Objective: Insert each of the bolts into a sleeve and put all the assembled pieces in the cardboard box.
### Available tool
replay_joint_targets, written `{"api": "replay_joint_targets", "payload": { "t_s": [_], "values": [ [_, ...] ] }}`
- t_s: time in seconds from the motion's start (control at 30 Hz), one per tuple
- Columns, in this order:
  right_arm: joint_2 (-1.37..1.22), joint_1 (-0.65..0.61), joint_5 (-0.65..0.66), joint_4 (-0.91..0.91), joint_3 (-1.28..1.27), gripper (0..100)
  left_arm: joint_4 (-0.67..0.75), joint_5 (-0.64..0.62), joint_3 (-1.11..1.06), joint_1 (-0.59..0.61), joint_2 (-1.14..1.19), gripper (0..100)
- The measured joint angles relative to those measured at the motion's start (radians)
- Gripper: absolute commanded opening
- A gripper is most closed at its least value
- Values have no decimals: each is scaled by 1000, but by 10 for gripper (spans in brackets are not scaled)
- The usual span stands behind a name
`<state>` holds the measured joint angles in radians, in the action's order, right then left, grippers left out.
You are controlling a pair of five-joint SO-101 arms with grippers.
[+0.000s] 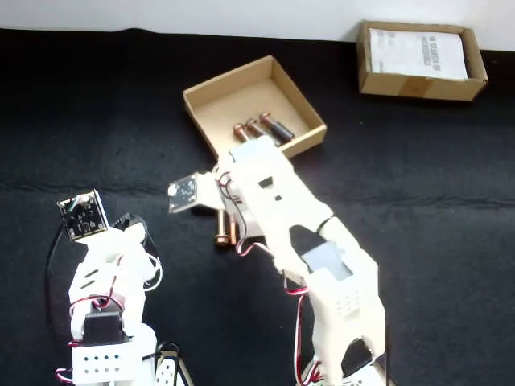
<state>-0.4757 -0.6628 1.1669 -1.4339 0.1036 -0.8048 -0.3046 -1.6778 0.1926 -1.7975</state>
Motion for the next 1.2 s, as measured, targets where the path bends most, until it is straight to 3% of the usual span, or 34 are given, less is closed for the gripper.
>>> {"api": "replay_joint_targets", "payload": {
  "t_s": [0.3,0.7,0.83,1.2],
  "values": [
    [-68,-12,-2,77,23,8,0,0,0,0,0,14],
    [-81,23,-68,15,91,8,0,0,0,0,0,14],
    [-38,63,-164,-57,215,8,0,0,0,0,0,14],
    [135,219,-591,-258,592,8,0,0,0,0,0,14]
  ]
}}
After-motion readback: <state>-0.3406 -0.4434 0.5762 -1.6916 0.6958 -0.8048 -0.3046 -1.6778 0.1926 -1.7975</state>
